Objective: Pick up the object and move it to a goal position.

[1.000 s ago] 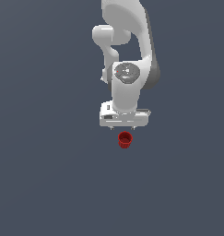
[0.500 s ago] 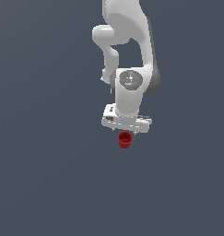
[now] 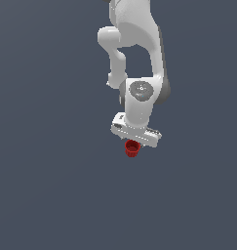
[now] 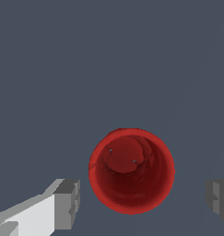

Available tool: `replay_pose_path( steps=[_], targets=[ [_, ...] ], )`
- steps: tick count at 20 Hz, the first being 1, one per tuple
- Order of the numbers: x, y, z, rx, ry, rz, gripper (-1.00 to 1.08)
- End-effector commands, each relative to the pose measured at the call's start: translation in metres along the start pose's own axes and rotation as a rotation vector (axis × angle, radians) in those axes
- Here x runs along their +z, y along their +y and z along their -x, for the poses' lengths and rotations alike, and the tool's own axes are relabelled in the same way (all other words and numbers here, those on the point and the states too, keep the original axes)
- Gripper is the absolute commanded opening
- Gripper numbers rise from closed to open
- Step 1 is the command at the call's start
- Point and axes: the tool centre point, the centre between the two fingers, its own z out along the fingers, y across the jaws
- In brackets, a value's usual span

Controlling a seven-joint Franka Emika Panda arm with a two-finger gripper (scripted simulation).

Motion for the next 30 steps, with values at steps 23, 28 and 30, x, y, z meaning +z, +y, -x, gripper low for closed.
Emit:
replay_pose_path(
  steps=[23,28,30],
  targets=[
    [0.054,-0.002,0.001,0.071,0.010,0.002,1.00],
    [0.058,-0.003,0.000,0.071,0.010,0.002,-1.00],
    [0.058,-0.003,0.000,0.071,0.010,0.002,-1.00]
  ],
)
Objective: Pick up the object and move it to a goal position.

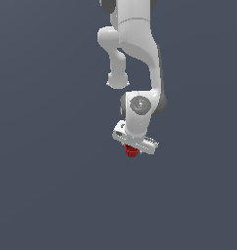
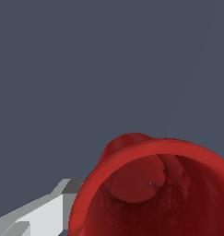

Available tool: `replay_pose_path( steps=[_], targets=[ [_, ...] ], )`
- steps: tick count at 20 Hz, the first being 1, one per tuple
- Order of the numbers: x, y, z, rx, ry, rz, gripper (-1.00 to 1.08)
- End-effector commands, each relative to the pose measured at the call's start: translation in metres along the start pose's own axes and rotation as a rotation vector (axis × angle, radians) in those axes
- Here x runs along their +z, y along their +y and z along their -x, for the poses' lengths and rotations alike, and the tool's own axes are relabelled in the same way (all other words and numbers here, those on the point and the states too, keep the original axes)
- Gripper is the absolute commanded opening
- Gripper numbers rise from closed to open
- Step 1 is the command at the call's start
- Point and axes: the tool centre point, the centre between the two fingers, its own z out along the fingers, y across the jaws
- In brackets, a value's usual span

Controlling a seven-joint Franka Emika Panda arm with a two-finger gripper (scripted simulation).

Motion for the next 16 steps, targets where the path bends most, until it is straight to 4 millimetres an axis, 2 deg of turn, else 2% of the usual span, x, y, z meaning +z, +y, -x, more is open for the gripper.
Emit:
replay_pose_path(
  steps=[1,10,16],
  targets=[
    [0.001,0.001,0.000,0.001,0.000,0.001,-1.00],
    [-0.001,0.000,0.000,0.000,0.000,-0.001,-1.00],
    [-0.016,0.005,0.000,0.000,0.000,-0.001,-1.00]
  ],
)
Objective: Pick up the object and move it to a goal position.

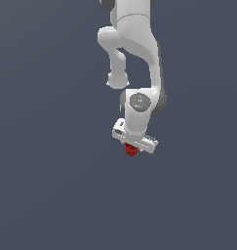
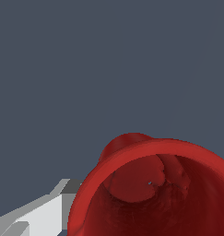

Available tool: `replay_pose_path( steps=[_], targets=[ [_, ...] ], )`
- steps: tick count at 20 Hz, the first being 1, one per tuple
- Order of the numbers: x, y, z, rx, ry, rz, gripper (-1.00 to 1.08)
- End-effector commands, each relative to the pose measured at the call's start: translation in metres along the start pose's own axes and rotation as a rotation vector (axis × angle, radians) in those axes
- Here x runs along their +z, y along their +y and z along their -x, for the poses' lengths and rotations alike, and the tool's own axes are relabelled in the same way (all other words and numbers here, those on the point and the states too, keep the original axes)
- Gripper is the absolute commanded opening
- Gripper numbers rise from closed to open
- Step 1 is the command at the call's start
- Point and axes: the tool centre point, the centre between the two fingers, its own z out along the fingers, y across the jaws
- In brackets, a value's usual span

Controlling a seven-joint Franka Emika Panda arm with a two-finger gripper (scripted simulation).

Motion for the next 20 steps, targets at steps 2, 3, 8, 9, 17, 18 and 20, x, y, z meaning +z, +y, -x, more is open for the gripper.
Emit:
replay_pose_path(
  steps=[2,3,8,9,17,18,20],
  targets=[
    [-0.016,0.004,0.000,0.000,0.002,-0.002,-1.00],
    [-0.021,0.006,0.000,0.000,0.002,-0.002,-1.00],
    [-0.057,0.017,0.001,0.001,0.002,-0.002,-1.00],
    [-0.066,0.020,0.001,0.001,0.002,-0.002,-1.00],
    [-0.146,0.044,0.002,0.001,0.002,-0.002,-1.00],
    [-0.155,0.047,0.002,0.001,0.002,-0.002,-1.00],
    [-0.171,0.052,0.002,0.001,0.002,-0.002,-1.00]
  ],
)
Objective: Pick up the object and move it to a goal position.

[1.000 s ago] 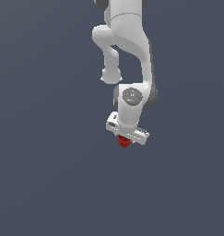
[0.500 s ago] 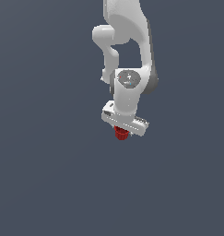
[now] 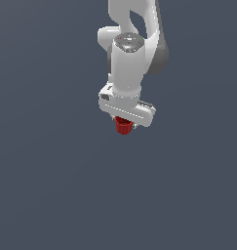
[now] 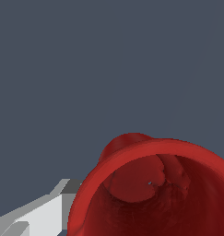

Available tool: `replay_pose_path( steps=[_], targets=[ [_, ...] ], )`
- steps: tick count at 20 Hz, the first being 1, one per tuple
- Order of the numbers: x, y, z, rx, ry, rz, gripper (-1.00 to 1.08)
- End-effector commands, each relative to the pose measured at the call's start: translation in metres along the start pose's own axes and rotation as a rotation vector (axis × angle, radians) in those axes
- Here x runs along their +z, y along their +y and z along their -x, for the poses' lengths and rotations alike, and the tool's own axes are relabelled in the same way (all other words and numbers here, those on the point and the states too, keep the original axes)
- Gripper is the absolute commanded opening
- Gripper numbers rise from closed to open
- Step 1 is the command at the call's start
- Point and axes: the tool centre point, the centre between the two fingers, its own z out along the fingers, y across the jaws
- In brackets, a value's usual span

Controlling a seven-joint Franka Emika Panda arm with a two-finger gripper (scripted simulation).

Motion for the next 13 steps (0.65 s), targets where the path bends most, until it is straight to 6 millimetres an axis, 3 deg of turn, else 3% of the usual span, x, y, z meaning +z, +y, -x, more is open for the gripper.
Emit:
replay_pose_path(
  steps=[1,7,13],
  targets=[
    [-0.021,0.006,0.000,0.000,0.000,0.000,-1.00],
    [-0.052,0.015,-0.001,0.000,0.001,0.001,-1.00],
    [-0.062,0.017,-0.002,0.000,0.001,0.001,-1.00]
  ],
)
